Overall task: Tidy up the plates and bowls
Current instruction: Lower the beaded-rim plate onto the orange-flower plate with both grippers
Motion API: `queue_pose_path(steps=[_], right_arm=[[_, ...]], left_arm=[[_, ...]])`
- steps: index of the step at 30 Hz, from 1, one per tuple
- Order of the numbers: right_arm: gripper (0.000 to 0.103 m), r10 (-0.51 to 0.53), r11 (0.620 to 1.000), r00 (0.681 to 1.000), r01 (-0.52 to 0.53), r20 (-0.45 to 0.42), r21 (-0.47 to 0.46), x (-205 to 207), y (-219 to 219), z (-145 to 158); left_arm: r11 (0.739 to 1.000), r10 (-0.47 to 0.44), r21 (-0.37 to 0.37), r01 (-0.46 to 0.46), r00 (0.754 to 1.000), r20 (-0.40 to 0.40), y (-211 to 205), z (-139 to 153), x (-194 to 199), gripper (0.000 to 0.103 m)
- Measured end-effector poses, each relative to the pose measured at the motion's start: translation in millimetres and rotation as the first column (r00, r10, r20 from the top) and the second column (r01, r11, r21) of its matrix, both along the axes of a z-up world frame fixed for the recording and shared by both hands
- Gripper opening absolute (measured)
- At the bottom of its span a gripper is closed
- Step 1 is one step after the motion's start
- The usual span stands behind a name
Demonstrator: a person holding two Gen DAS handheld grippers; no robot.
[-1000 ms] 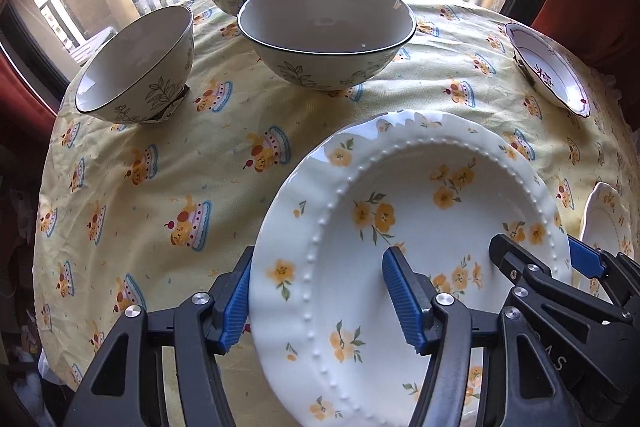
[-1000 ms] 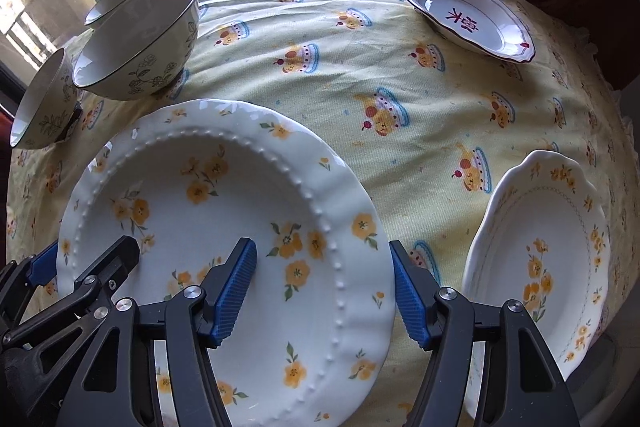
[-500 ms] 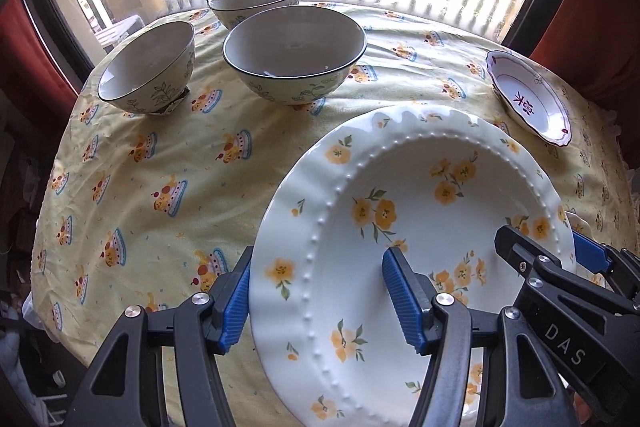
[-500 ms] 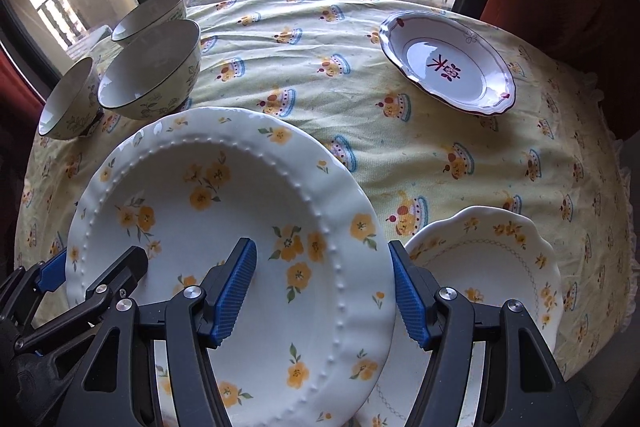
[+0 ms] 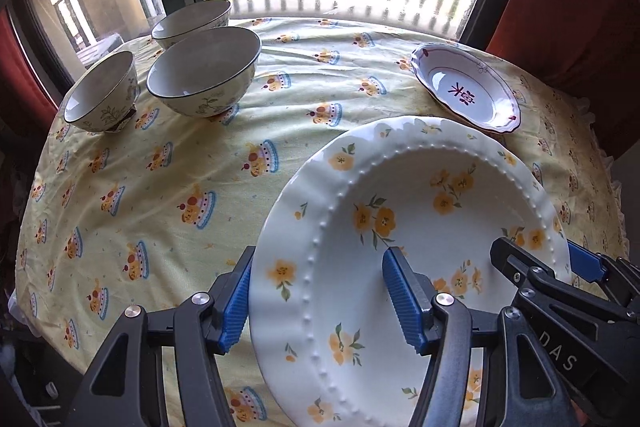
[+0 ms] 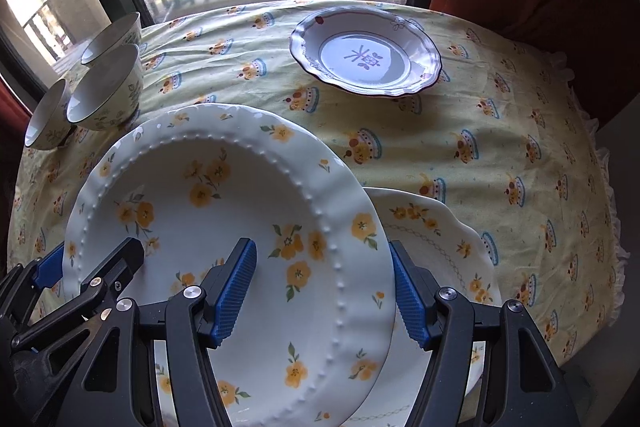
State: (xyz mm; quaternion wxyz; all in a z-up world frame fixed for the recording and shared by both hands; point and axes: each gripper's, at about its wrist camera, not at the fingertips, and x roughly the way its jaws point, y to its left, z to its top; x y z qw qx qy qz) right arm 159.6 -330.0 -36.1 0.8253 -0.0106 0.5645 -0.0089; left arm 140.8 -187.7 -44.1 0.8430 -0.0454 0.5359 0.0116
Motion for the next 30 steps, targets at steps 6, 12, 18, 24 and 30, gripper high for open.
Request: queue_pose_path(steps=[6,12,18,24,30], right_arm=[[0.07,-0.017,1.0,1.0,0.017,0.005,-0.005,-5,-36,-1],[0.07,-0.026,1.0,1.0,0.026,0.007,-0.017,-11,-69,-3],[0.07,-0.036,0.998,0.999,0.036,0.003,-0.041,-14,-99,-6],[0.07,-0.033,0.998,0.999,0.033,0.008,-0.057,-15,-118,-7],[0.07,-0.039,0.997,0.999,0.038,-0.013,-0.071,-16,-130,-16]], left_arm=[[1.0,-0.009,-0.009,0.009,1.0,0.003,-31,-3,0,0.062],[1.0,-0.026,-0.016,0.026,1.0,0.001,-64,-7,-2,0.062],[0.998,-0.046,-0.036,0.046,0.999,-0.019,-94,-17,-7,0.062],[0.997,-0.057,-0.047,0.054,0.997,-0.046,-111,-26,-9,0.063],[0.997,-0.076,-0.038,0.074,0.995,-0.064,-125,-32,-9,0.063]])
